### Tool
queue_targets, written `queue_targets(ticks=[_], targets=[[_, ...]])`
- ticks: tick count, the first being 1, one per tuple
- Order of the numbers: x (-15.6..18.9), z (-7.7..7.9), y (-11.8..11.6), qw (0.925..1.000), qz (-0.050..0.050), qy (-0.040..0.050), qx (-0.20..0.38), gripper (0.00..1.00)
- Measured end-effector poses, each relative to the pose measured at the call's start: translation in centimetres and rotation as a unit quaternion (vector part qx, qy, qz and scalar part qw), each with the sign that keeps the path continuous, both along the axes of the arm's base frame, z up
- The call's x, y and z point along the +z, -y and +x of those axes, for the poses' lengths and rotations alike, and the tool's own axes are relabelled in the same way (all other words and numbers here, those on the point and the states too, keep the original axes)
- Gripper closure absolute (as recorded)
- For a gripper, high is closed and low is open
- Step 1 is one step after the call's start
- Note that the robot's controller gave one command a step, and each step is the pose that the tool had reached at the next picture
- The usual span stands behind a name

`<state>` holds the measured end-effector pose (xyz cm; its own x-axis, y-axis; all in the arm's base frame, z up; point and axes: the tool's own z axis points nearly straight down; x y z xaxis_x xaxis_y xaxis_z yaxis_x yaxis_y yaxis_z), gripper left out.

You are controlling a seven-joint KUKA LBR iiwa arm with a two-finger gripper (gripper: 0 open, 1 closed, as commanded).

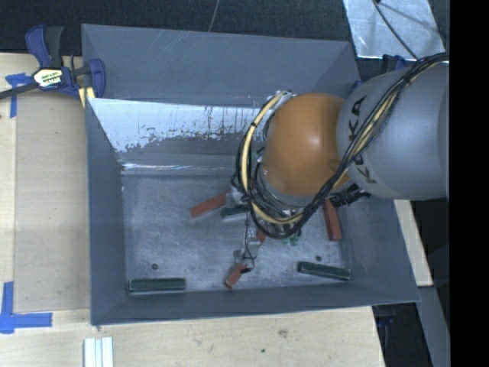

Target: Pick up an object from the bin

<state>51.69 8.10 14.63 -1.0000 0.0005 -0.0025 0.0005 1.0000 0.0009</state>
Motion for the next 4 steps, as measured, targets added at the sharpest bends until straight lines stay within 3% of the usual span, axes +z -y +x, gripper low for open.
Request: queue_targets(ticks=[1, 2, 3, 4], targets=[[-6.0, 5.3, 0.9, 0.9999, 0.000, 0.0050, 0.009, 0.00], [-7.4, 9.6, -3.6, 0.9992, 0.001, 0.0028, 0.040, 1.00], [-7.4, 9.6, -3.6, 0.9992, 0.001, 0.0028, 0.040, 1.00], [7.7, 8.1, -3.0, 0.9994, 0.000, 0.0018, 0.033, 1.00]])
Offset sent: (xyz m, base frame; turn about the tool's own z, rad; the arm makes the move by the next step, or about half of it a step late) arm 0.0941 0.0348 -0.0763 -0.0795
